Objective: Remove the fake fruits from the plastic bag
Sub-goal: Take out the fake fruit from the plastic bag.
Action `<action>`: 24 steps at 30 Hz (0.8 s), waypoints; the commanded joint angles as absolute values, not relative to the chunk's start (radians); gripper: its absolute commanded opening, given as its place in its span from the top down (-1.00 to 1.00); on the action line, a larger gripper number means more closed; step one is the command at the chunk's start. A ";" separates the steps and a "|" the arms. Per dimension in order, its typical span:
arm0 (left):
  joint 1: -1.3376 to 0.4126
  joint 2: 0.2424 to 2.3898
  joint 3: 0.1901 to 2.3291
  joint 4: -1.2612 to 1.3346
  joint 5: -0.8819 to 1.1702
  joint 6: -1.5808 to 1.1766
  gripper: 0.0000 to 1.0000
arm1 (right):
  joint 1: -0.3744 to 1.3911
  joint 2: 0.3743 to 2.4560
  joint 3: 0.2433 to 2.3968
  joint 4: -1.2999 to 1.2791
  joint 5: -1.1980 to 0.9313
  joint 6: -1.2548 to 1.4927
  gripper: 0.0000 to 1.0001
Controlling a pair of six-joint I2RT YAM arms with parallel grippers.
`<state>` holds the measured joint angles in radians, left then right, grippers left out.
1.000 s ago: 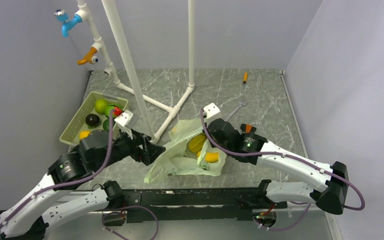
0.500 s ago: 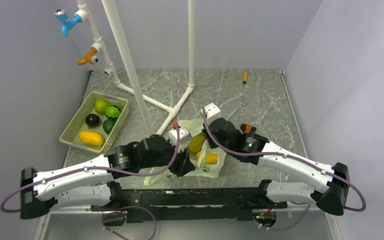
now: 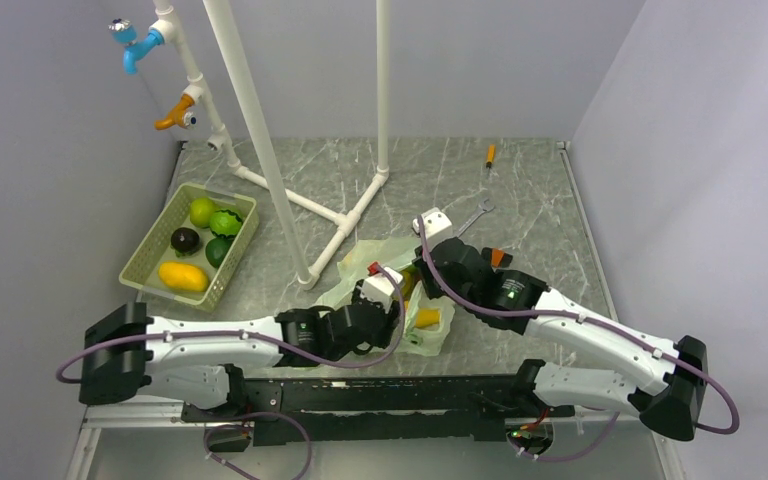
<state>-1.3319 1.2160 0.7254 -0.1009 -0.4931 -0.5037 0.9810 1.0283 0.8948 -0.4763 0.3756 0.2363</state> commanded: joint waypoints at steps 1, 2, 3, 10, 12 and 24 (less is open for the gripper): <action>-1.335 1.287 0.798 0.012 -0.598 -0.482 -0.11 | 0.976 0.997 0.886 -0.440 0.361 0.247 1.00; -1.331 1.308 0.815 0.003 -0.608 -0.498 -0.11 | 0.974 0.993 0.882 -0.438 0.361 0.247 1.00; -1.330 1.325 0.824 -0.027 -0.632 -0.506 -0.11 | 0.972 0.989 0.877 -0.436 0.360 0.247 1.00; -1.287 1.363 0.756 0.134 -0.615 -0.489 -0.10 | 0.969 0.978 0.854 -0.435 0.336 0.261 1.00; -1.268 1.361 0.720 0.201 -0.592 -0.465 -0.10 | 0.967 0.973 0.845 -0.443 0.343 0.265 1.00; -1.167 1.414 0.591 0.455 -0.522 -0.371 -0.09 | 0.955 0.958 0.822 -0.453 0.318 0.272 1.00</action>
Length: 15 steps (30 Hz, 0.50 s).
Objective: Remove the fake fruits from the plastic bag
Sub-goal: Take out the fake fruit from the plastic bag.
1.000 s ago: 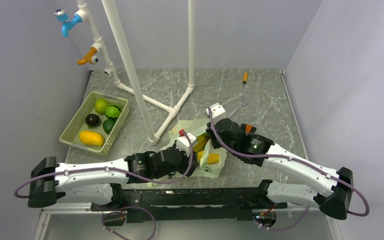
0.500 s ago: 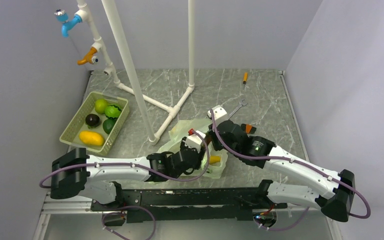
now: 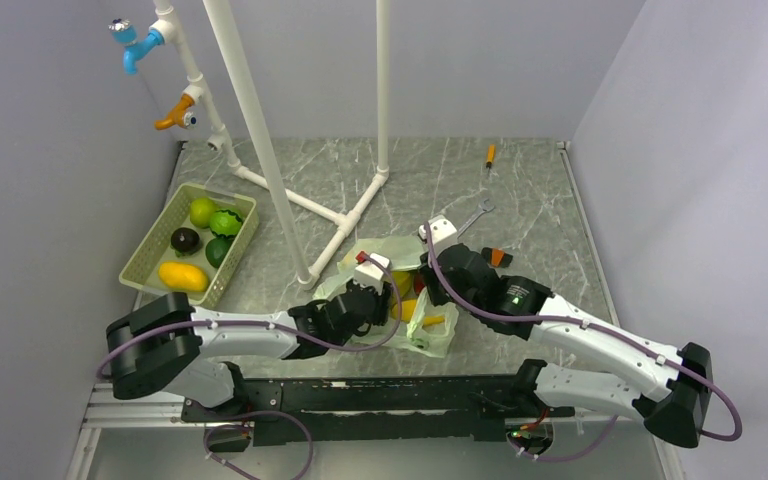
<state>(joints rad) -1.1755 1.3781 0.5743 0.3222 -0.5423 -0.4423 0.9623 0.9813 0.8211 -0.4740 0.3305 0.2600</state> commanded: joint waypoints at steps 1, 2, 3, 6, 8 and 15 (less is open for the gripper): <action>-1.160 1.432 0.600 0.457 -0.512 -0.361 -0.11 | 0.954 0.962 0.823 -0.453 0.318 0.270 1.00; -1.151 1.450 0.612 0.457 -0.502 -0.357 -0.13 | 0.955 0.965 0.826 -0.454 0.316 0.270 1.00; -1.146 1.479 0.625 0.451 -0.505 -0.355 -0.14 | 0.953 0.969 0.827 -0.455 0.315 0.270 1.00; -1.136 1.540 0.657 0.446 -0.504 -0.340 -0.18 | 0.953 0.973 0.830 -0.454 0.309 0.268 1.00; -1.135 1.582 0.683 0.457 -0.504 -0.320 -0.20 | 0.951 0.972 0.827 -0.450 0.303 0.271 1.00; -1.129 1.705 0.766 0.438 -0.556 -0.285 -0.17 | 0.951 0.965 0.801 -0.445 0.278 0.293 1.00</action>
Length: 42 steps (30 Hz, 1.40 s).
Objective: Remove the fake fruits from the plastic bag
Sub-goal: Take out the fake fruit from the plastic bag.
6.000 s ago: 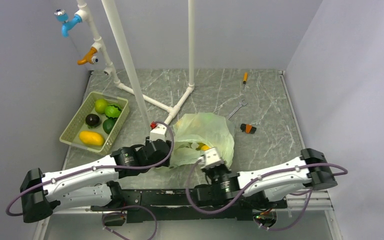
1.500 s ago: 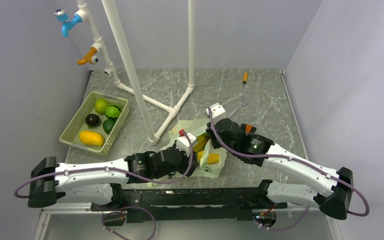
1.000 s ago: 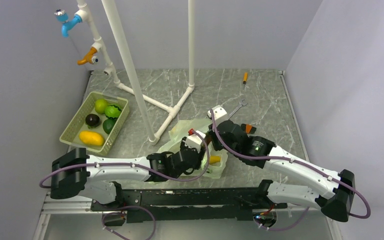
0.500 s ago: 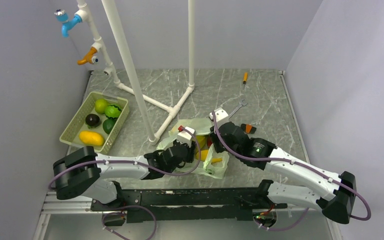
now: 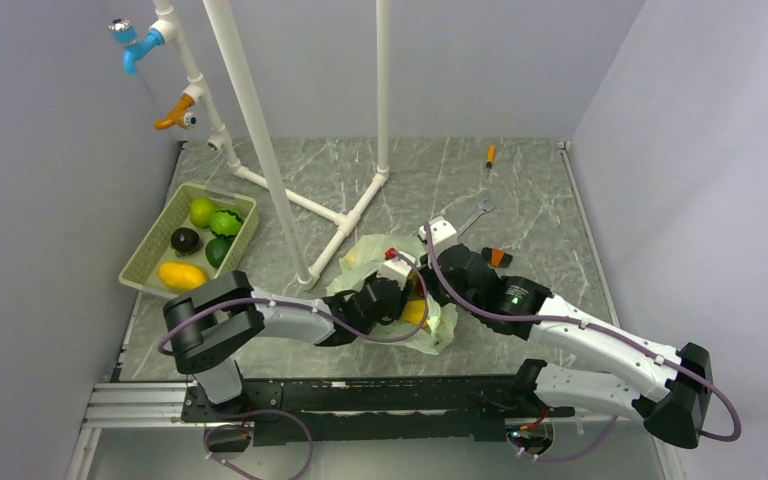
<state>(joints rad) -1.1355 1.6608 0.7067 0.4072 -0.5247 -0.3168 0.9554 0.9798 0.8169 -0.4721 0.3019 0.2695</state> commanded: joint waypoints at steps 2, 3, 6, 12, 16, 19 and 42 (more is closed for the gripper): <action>-1.128 1.731 0.773 0.438 -0.559 -0.279 -0.21 | 0.951 0.961 0.794 -0.445 0.279 0.296 1.00; -1.128 1.740 0.774 0.433 -0.562 -0.278 -0.28 | 0.952 0.959 0.792 -0.448 0.280 0.296 1.00; -1.121 1.747 0.754 0.448 -0.537 -0.276 -0.84 | 0.951 0.952 0.786 -0.451 0.282 0.297 1.00; -1.091 1.769 0.759 0.438 -0.528 -0.272 -0.99 | 0.951 0.951 0.777 -0.446 0.279 0.299 1.00; -1.088 1.794 0.791 0.442 -0.542 -0.244 -0.83 | 0.952 0.956 0.781 -0.449 0.277 0.302 1.00; -1.087 1.799 0.808 0.442 -0.542 -0.219 -0.48 | 0.951 0.954 0.779 -0.446 0.278 0.304 1.00; -1.089 1.306 0.642 0.191 0.014 -0.475 0.15 | 0.951 0.974 0.741 -0.406 0.321 0.347 1.00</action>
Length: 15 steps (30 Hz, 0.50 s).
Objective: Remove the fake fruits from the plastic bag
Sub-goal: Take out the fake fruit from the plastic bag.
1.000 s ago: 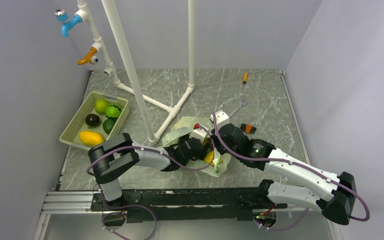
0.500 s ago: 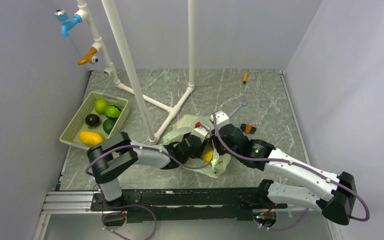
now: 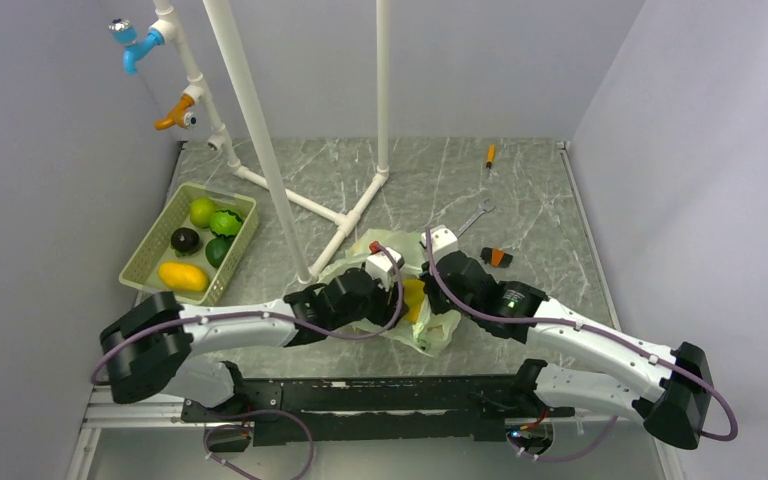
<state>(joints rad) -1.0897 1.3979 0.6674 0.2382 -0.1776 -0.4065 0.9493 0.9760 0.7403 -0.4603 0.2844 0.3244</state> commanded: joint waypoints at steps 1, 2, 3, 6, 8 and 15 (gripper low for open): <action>-1.089 1.278 0.630 0.181 0.040 -0.485 0.16 | 0.951 0.976 0.742 -0.405 0.327 0.348 1.00; -1.089 1.245 0.618 0.170 0.059 -0.493 0.16 | 0.951 0.979 0.744 -0.404 0.335 0.349 1.00; -1.089 1.208 0.606 0.162 0.074 -0.498 0.16 | 0.951 0.983 0.746 -0.406 0.339 0.350 1.00; -1.089 1.084 0.574 0.125 0.107 -0.495 0.17 | 0.951 0.988 0.749 -0.413 0.362 0.352 1.00; -1.089 0.992 0.563 0.085 0.131 -0.475 0.16 | 0.949 0.989 0.746 -0.418 0.373 0.350 1.00; -1.090 0.664 0.653 -0.185 0.103 -0.374 0.14 | 0.948 0.992 0.735 -0.428 0.378 0.363 1.00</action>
